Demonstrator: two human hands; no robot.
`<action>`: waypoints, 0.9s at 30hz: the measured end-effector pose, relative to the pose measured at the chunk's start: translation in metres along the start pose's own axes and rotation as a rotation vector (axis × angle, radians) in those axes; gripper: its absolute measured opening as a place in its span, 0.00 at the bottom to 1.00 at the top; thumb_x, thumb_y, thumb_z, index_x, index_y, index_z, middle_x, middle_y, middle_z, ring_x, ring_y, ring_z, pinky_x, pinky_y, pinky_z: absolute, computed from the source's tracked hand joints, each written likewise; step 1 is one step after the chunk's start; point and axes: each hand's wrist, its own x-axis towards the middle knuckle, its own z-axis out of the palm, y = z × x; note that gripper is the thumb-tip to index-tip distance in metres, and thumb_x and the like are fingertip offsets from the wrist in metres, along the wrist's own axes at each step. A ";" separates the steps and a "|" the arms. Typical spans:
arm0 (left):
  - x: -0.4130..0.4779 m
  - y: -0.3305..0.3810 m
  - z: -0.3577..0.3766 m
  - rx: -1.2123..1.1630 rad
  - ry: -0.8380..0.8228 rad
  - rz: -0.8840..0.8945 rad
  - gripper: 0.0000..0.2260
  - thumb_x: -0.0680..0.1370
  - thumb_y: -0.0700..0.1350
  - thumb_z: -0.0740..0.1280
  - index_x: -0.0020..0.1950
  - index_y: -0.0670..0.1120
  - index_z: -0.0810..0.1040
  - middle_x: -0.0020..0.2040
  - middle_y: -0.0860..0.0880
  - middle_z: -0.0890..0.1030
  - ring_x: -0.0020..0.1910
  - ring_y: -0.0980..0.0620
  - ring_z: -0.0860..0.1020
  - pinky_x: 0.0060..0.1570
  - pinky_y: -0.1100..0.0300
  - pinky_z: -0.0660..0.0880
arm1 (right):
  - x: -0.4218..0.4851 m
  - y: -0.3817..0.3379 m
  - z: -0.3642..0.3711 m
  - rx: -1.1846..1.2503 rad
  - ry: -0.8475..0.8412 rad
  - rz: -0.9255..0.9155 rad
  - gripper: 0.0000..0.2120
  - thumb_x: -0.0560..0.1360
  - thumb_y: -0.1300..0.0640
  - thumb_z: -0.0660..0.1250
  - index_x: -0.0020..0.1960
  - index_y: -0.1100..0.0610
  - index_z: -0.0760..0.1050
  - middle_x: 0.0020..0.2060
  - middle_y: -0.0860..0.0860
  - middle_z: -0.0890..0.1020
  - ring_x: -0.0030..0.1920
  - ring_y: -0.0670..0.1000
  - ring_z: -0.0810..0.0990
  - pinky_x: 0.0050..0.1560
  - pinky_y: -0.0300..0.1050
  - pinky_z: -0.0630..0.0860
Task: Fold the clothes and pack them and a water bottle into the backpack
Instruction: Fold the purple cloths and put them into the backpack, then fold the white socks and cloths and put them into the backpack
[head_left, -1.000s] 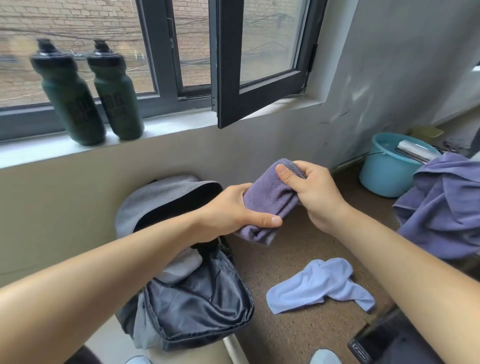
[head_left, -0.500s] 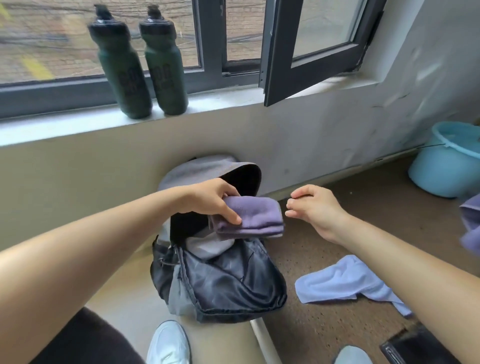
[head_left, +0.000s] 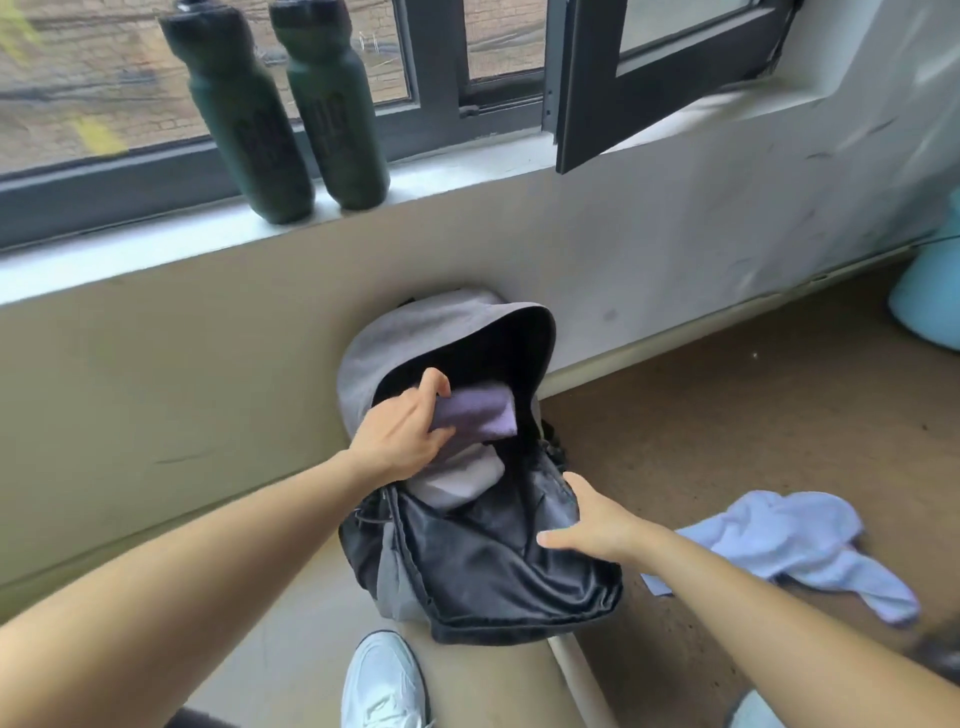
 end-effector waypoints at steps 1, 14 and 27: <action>0.001 -0.004 0.011 0.011 0.047 0.001 0.17 0.79 0.49 0.68 0.63 0.48 0.64 0.49 0.44 0.80 0.45 0.39 0.79 0.43 0.50 0.72 | -0.002 0.002 0.005 -0.007 -0.017 -0.011 0.53 0.71 0.44 0.76 0.83 0.45 0.44 0.78 0.47 0.65 0.73 0.54 0.71 0.70 0.47 0.69; 0.022 -0.036 0.080 0.338 -0.408 0.084 0.30 0.77 0.48 0.64 0.77 0.64 0.60 0.82 0.43 0.50 0.73 0.33 0.64 0.73 0.42 0.64 | 0.002 0.022 0.008 -0.050 0.126 -0.215 0.37 0.75 0.62 0.72 0.77 0.38 0.64 0.73 0.43 0.71 0.65 0.46 0.76 0.59 0.37 0.74; 0.040 -0.045 0.094 0.618 -0.510 0.089 0.27 0.85 0.55 0.52 0.82 0.65 0.46 0.84 0.44 0.47 0.78 0.38 0.57 0.75 0.40 0.58 | -0.005 0.006 -0.004 -0.113 0.224 -0.250 0.31 0.74 0.68 0.65 0.72 0.45 0.73 0.68 0.44 0.75 0.67 0.47 0.74 0.63 0.40 0.71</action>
